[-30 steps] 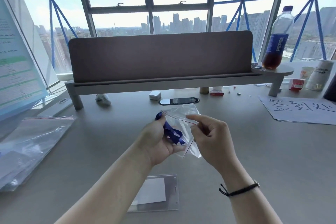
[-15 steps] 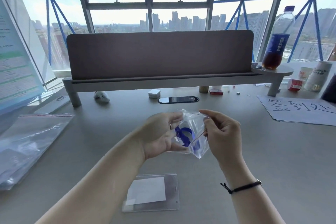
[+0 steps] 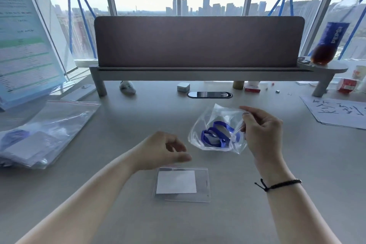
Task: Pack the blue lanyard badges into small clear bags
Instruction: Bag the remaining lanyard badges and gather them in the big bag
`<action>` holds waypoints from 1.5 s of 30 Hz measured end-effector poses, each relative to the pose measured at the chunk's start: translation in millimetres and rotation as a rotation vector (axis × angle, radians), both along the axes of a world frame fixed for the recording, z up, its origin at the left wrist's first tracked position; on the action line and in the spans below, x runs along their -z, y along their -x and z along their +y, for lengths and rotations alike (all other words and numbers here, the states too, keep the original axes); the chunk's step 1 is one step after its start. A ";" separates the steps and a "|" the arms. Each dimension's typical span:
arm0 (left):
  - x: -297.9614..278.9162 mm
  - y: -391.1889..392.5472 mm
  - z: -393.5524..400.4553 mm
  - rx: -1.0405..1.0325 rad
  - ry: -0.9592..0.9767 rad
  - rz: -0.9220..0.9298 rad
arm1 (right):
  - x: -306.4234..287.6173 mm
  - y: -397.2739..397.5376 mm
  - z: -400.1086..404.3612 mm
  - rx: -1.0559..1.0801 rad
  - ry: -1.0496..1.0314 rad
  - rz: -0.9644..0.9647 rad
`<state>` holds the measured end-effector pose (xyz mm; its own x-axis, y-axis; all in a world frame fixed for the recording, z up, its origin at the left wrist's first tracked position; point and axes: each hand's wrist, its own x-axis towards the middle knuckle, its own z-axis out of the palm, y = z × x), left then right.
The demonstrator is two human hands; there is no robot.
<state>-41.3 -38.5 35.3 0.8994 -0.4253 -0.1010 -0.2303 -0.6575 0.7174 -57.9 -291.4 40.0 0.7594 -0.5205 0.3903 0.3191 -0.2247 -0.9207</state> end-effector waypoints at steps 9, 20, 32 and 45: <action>8.8 15.5 12.2 0.196 -0.443 -0.121 | 11.3 -2.4 13.8 -0.051 0.114 0.034; 6.8 14.2 16.6 0.073 -0.530 -0.070 | 19.8 -5.5 16.6 -0.061 0.171 0.056; -21.2 32.0 54.7 -0.073 0.412 0.195 | 16.8 -3.5 19.2 -0.045 0.188 0.024; -17.2 20.7 -37.0 -0.212 0.390 0.147 | 12.0 2.2 25.9 -0.079 0.189 0.001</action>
<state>-62.0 -75.5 52.5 0.9587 -0.2648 -0.1034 0.0030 -0.3541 0.9352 -60.0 -265.5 28.0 0.7955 -0.3765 0.4748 0.3419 -0.3680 -0.8647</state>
